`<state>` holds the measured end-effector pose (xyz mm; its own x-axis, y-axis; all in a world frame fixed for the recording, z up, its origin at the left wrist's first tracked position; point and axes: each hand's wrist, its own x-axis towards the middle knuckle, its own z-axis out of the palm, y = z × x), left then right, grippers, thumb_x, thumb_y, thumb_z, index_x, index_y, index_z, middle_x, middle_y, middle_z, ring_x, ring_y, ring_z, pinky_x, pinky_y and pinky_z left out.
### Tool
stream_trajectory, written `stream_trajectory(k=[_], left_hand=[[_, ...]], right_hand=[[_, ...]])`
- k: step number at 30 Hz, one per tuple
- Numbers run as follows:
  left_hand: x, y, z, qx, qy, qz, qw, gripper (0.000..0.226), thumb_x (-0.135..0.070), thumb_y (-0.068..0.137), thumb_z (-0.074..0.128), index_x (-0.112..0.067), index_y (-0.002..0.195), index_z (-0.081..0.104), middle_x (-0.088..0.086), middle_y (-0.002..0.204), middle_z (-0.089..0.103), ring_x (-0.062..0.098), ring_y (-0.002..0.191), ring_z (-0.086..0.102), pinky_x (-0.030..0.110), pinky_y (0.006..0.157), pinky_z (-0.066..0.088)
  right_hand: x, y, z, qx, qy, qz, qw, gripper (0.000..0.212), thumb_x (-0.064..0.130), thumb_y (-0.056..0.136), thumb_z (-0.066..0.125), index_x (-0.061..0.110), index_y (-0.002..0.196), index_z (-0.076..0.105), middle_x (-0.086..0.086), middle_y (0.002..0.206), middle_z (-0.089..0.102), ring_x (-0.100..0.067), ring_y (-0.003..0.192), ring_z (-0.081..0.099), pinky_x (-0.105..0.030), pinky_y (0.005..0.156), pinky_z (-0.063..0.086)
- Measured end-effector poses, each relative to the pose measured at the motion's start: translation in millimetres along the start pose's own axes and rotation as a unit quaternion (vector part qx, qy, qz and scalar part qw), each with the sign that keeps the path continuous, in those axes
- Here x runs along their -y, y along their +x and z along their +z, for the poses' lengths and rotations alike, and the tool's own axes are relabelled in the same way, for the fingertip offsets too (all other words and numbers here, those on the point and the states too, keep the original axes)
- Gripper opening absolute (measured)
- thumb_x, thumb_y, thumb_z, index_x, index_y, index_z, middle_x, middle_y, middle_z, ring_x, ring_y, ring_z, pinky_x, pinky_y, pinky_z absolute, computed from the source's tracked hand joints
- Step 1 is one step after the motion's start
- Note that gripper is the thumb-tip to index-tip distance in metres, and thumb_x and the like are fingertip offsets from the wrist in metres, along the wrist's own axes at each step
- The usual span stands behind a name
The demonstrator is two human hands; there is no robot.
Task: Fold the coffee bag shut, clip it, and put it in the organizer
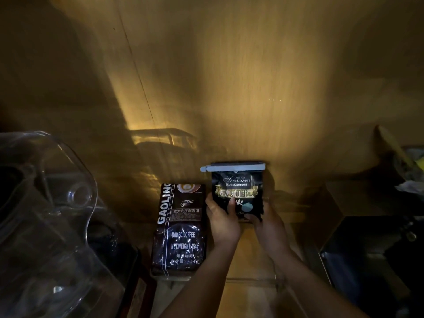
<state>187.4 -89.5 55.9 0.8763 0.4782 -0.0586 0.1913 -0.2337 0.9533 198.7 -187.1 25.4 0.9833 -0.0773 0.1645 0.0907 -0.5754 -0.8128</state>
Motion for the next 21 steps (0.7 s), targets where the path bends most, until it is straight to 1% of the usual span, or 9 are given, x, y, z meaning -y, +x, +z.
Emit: stream_trajectory(k=[4,7,9,11,13,15,18,19,21], left_hand=[[-6,0,0,-0.001,-0.026,-0.049,0.998,0.062,-0.022,0.09,0.055,-0.007,0.138,0.019,0.025,0.141,0.033,0.039,0.126,0.038,0.04,0.098,0.037],[-12,-5,0,-0.013,-0.064,-0.078,0.995,0.068,-0.018,0.088,0.06,-0.003,0.139,0.017,0.024,0.144,0.029,0.038,0.131,0.032,0.043,0.106,0.033],[-18,-10,0,-0.027,-0.084,-0.077,0.993,0.073,-0.018,0.086,0.062,-0.003,0.14,0.016,0.022,0.146,0.027,0.036,0.134,0.027,0.046,0.11,0.028],[-25,-18,-2,-0.019,-0.115,-0.064,0.991,0.072,-0.02,0.085,0.064,-0.007,0.14,0.019,0.017,0.145,0.031,0.032,0.134,0.029,0.049,0.111,0.028],[-33,-27,-7,0.005,-0.116,-0.021,0.993,0.068,-0.022,0.084,0.064,-0.011,0.138,0.025,0.013,0.142,0.036,0.028,0.131,0.033,0.048,0.109,0.031],[-44,-35,-17,0.02,-0.088,0.058,0.994,0.068,-0.023,0.083,0.065,-0.015,0.138,0.025,0.009,0.142,0.036,0.024,0.131,0.033,0.045,0.11,0.03],[-63,-40,-39,0.011,-0.021,0.195,0.98,0.069,-0.026,0.085,0.062,-0.022,0.139,0.021,0.004,0.146,0.032,0.017,0.134,0.027,0.03,0.11,0.024],[-69,-40,-46,0.011,0.017,0.232,0.972,0.067,-0.031,0.085,0.06,-0.026,0.139,0.021,0.002,0.148,0.028,0.016,0.136,0.023,0.029,0.108,0.022],[-83,-36,-59,0.01,0.084,0.286,0.955,0.066,-0.042,0.086,0.055,-0.034,0.139,0.017,-0.002,0.153,0.019,0.017,0.139,0.016,0.037,0.109,0.024]], right_hand=[[2,-1,0,-0.002,-0.027,0.057,0.998,0.039,0.023,0.08,0.068,0.005,0.11,0.051,-0.018,0.114,0.063,-0.032,0.101,0.06,-0.037,0.079,0.049],[7,-4,-2,-0.019,-0.061,0.073,0.995,0.038,0.027,0.083,0.064,0.008,0.111,0.047,-0.017,0.111,0.065,-0.034,0.099,0.06,-0.039,0.077,0.05],[11,-7,-8,-0.044,-0.083,0.082,0.992,0.036,0.026,0.084,0.061,0.009,0.112,0.045,-0.018,0.105,0.067,-0.035,0.094,0.062,-0.036,0.071,0.047],[16,-10,-17,-0.075,-0.106,0.068,0.989,0.031,0.023,0.085,0.059,0.011,0.112,0.048,-0.018,0.102,0.068,-0.036,0.091,0.062,-0.032,0.064,0.04],[25,-13,-29,-0.104,-0.121,0.026,0.987,0.02,0.02,0.086,0.057,0.011,0.103,0.053,-0.018,0.097,0.068,-0.036,0.087,0.062,-0.029,0.061,0.033],[35,-15,-41,-0.104,-0.13,-0.02,0.986,0.015,0.017,0.088,0.054,0.009,0.101,0.056,-0.018,0.097,0.067,-0.033,0.086,0.061,-0.028,0.062,0.033],[52,-16,-60,-0.057,-0.123,-0.068,0.988,0.016,0.017,0.088,0.054,0.01,0.102,0.057,-0.014,0.101,0.065,-0.03,0.091,0.058,-0.03,0.067,0.037],[60,-15,-67,-0.047,-0.114,-0.086,0.989,0.018,0.019,0.087,0.056,0.011,0.104,0.057,-0.013,0.104,0.063,-0.029,0.093,0.057,-0.029,0.069,0.037],[78,-14,-83,-0.021,-0.091,-0.118,0.989,0.032,0.025,0.086,0.059,0.015,0.116,0.052,-0.009,0.116,0.058,-0.025,0.105,0.053,-0.027,0.077,0.037]])
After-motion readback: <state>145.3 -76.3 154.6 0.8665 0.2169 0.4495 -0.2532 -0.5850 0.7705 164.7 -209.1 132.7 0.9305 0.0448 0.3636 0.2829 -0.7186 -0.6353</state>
